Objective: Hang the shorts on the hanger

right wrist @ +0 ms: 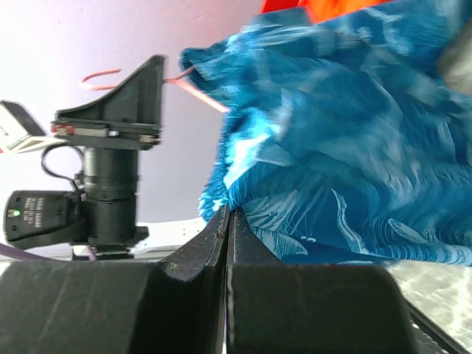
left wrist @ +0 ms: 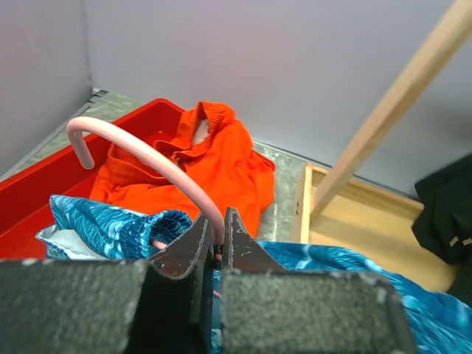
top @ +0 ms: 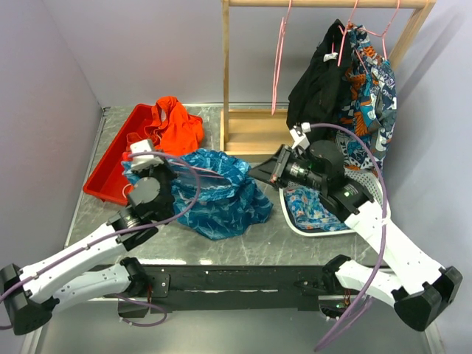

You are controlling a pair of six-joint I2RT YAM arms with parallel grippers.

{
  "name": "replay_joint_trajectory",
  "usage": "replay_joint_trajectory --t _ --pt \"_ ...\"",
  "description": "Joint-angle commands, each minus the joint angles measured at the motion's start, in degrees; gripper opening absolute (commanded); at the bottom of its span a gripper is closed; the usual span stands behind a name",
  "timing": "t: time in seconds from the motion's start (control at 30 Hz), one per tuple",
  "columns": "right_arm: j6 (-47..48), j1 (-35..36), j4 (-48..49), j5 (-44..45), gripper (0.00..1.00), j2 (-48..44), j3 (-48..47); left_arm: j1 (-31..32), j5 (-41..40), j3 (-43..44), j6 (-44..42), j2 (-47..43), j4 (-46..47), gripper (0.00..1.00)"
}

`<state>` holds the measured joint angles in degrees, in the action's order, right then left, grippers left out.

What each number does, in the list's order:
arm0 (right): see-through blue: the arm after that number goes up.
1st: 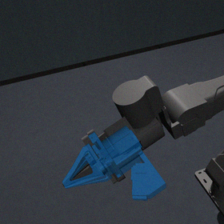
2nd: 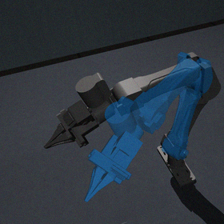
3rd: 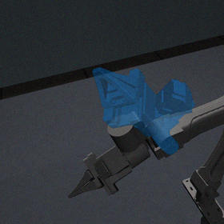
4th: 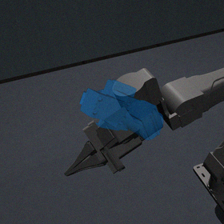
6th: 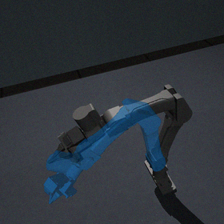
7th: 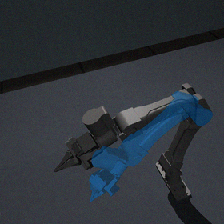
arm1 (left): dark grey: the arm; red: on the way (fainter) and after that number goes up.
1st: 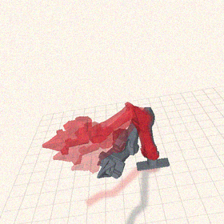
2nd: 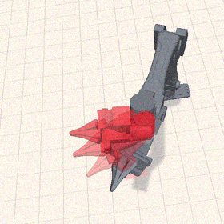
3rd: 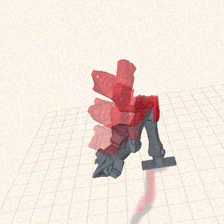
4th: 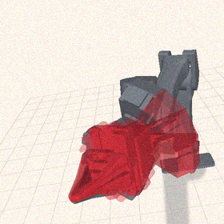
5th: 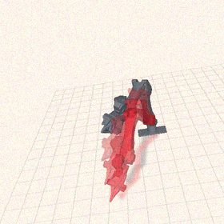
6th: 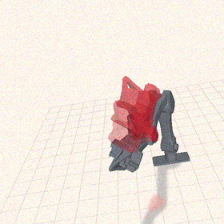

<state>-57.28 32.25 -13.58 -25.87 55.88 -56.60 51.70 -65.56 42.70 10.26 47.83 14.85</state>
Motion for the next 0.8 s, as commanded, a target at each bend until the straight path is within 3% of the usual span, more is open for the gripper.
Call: replay_joint_trajectory --t 0.0,0.43,0.77 --pt "0.76 3.78 -1.34 2.48 0.00 2.04 -9.66 2.16 3.86 5.29 0.28 2.79 0.00 0.01" --pt "5.86 1.07 -8.56 4.60 0.00 8.19 -23.37 8.41 11.77 13.98 2.30 2.97 -5.18 0.01" --pt "16.92 -0.08 -15.59 2.40 0.00 8.73 -34.27 8.41 18.10 41.30 2.66 8.41 -26.35 0.01"
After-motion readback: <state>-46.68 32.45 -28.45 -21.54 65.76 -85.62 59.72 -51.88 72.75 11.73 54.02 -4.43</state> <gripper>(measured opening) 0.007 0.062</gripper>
